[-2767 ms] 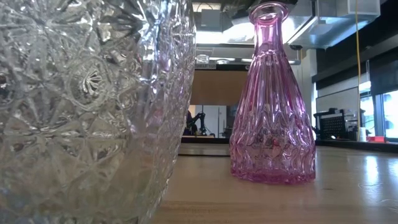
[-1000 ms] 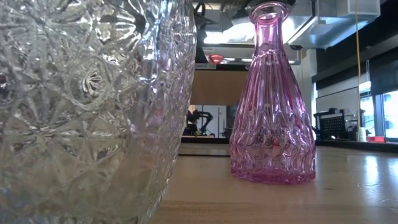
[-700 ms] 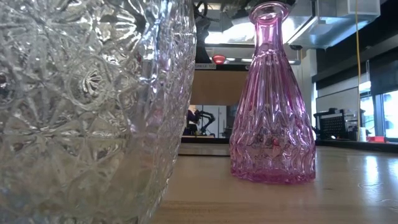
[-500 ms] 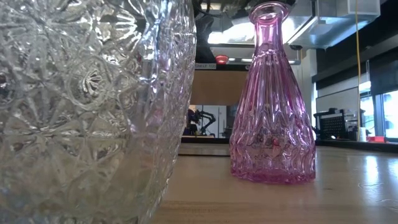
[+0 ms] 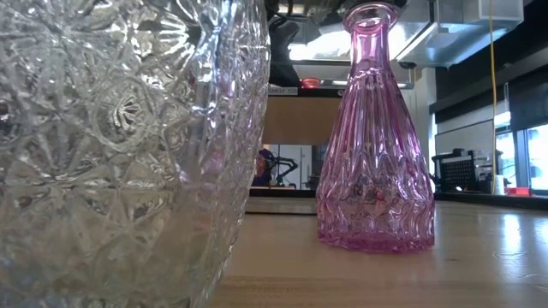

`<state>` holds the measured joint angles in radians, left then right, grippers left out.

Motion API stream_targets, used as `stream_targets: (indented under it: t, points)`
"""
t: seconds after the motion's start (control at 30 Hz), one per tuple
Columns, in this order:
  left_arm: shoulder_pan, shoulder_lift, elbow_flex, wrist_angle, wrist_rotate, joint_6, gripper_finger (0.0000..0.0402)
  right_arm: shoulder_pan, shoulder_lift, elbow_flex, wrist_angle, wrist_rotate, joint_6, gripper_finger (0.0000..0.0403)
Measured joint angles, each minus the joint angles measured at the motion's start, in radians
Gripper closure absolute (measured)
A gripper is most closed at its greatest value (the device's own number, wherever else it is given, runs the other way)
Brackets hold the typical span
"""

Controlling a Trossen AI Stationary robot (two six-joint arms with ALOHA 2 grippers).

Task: Sort vases onto shelf
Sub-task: Put the right red vase on the shelf, then put the red vase on the shelf aligned with the other red vase

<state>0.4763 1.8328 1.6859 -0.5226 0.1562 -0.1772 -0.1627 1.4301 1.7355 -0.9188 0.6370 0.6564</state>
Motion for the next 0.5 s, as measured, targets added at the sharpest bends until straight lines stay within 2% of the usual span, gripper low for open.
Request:
stream_targets:
  t: [0.33,0.43,0.5]
  points:
    - [0.003,-0.015,0.000,-0.062,-0.070,0.001,0.0365,0.000,0.000,0.000,-0.018,0.002,0.003,0.0259]
    - [0.003,-0.044,0.000,-0.123,-0.095,0.002,0.0365,-0.001,0.000,0.000,-0.115,0.062,0.123,0.0259]
    - [0.004,-0.068,0.000,-0.161,-0.098,0.004,0.0365,-0.002,0.000,-0.005,-0.208,0.138,0.227,0.0259]
